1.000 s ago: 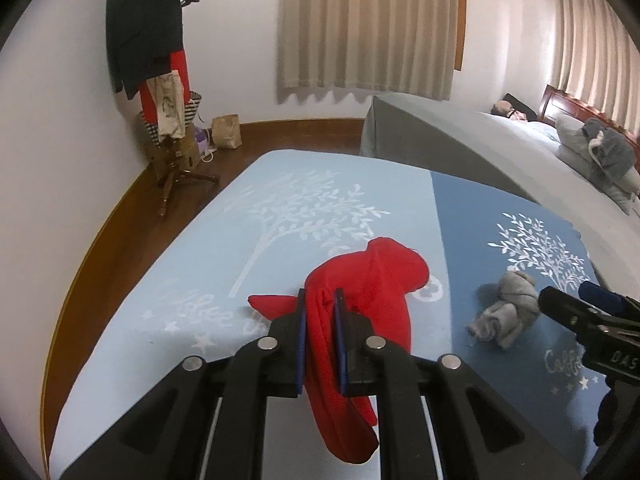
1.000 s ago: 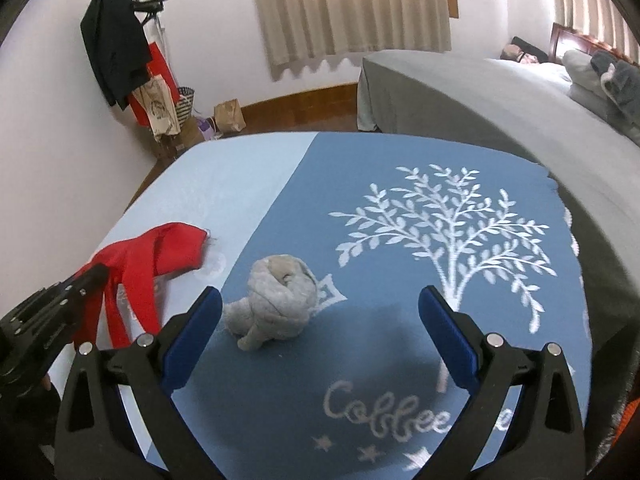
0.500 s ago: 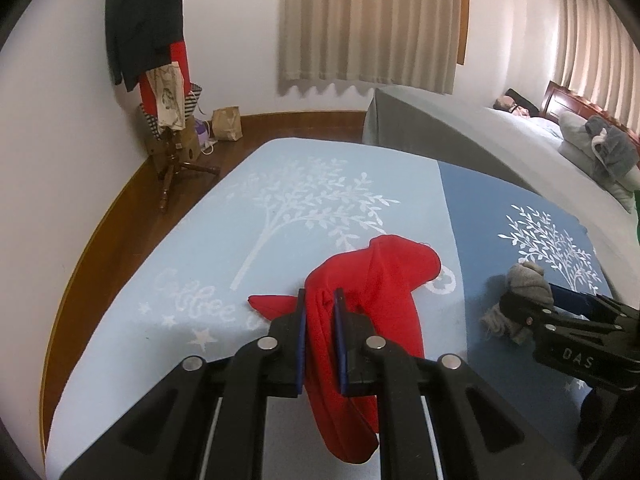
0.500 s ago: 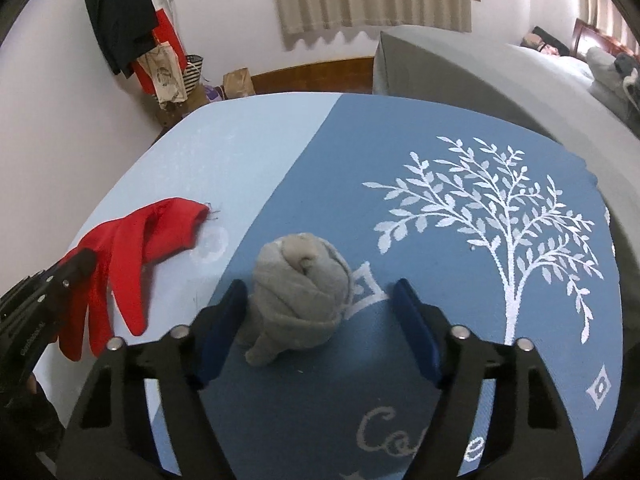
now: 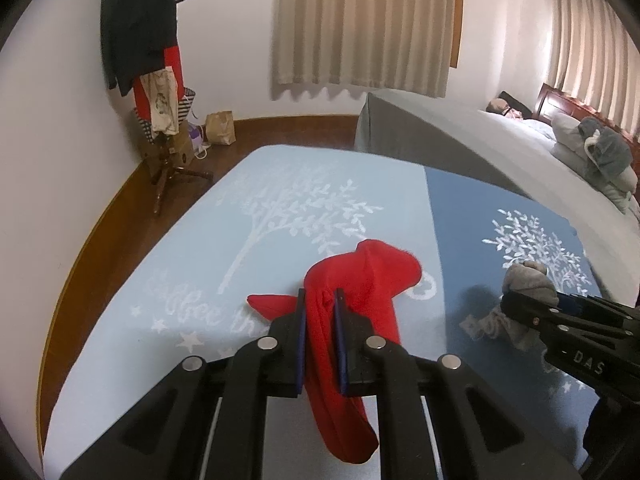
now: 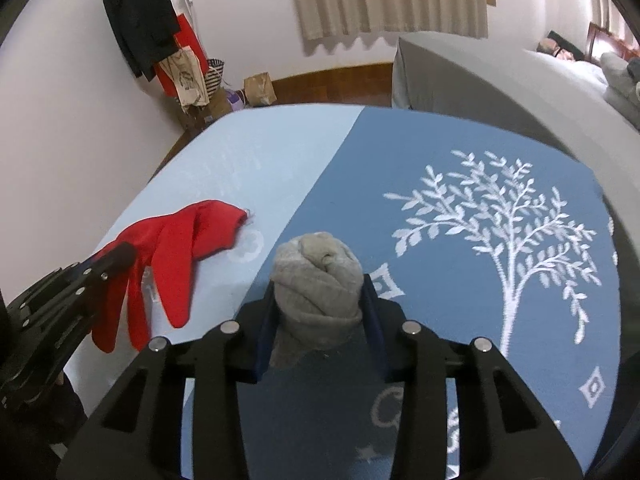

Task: Collect trash
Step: 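Carry the red glove and grey toy over the bin with both grippers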

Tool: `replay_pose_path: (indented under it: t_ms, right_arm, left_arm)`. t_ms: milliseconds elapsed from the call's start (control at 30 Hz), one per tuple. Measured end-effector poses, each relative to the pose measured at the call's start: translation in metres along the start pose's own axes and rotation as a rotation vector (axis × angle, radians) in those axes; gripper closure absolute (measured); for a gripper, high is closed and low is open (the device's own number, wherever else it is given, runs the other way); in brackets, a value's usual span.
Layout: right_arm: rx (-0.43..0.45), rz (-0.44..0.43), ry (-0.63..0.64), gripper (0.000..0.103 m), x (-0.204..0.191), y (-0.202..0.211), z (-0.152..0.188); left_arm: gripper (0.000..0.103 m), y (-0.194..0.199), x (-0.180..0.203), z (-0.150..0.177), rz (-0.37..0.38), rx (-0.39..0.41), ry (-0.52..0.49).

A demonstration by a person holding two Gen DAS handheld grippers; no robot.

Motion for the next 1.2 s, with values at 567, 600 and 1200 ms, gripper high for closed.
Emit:
replay_pose_path:
  t_ms: [567,600,1200]
  right_arm:
    - [0.103,0.013,-0.039,0.066,0.022,0.079,0.021]
    - [0.110,0.016,-0.043,0.066,0.025,0.085,0.024]
    - [0.238,0.065,-0.110,0.066,0.063,0.185,0.067]
  left_arm:
    - [0.091,0.057,0.049,0.000,0.088,0.086,-0.069]
    - [0.091,0.059,0.052,0.000,0.094,0.089,-0.072]
    - [0.091,0.121,0.129,0.007,0.223,0.157,-0.184]
Point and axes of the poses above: each gripper's, at about its wrist camera, not at the fingertips, and y roughly against the way its jaws point, x to its right, z to its underside, the point moved 2 cm from there along -y, roughly the way its jaws point, and after that the axes turned 9 degrees about -x, right-handed, at the moved point
